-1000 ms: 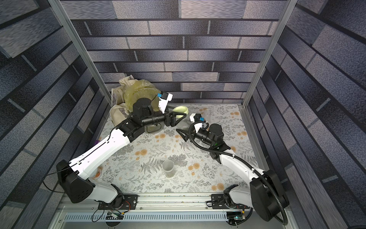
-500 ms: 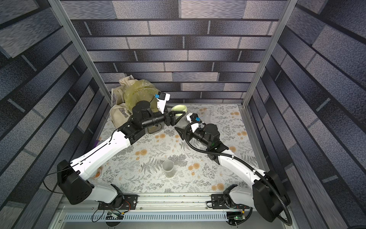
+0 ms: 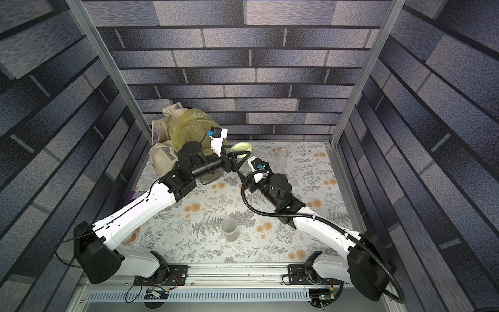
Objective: Empty moldy mung beans from jars
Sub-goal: Unscrew the lid from the jar.
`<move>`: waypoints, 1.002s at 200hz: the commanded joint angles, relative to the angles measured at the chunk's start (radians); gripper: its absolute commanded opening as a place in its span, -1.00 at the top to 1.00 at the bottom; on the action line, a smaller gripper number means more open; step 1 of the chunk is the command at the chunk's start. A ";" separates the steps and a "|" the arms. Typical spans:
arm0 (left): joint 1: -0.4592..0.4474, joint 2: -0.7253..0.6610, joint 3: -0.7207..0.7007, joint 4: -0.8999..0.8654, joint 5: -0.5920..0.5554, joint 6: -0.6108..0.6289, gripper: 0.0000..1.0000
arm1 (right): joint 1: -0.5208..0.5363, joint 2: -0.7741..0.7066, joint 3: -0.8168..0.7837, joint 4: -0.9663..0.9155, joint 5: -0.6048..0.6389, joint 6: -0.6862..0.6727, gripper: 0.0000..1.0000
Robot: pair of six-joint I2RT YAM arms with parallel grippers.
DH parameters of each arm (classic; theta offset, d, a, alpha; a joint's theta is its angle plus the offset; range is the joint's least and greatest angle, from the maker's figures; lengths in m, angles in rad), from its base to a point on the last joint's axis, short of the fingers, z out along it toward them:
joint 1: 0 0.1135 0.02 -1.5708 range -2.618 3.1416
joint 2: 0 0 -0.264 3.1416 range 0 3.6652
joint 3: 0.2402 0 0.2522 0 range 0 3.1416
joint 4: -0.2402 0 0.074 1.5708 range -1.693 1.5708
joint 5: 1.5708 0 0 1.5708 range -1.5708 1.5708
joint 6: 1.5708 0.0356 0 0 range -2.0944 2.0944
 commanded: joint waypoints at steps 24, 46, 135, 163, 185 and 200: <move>-0.029 -0.023 -0.040 -0.001 -0.029 -0.058 -0.65 | 0.058 0.014 0.046 0.239 0.299 -0.125 0.28; -0.030 -0.020 -0.051 0.015 -0.037 -0.072 -0.65 | 0.082 0.045 0.055 0.294 0.383 -0.163 0.27; -0.031 -0.041 -0.058 -0.004 -0.075 -0.074 -0.67 | 0.082 0.053 0.046 0.290 0.439 -0.141 0.25; -0.031 -0.041 -0.057 -0.005 -0.086 -0.092 -0.67 | 0.082 0.048 0.044 0.294 0.445 -0.135 0.25; -0.031 -0.040 -0.049 -0.018 -0.101 -0.109 -0.68 | 0.082 0.048 0.050 0.281 0.447 -0.135 0.25; -0.032 -0.038 -0.025 -0.073 -0.150 -0.132 -0.68 | 0.082 0.050 0.067 0.246 0.467 -0.132 0.26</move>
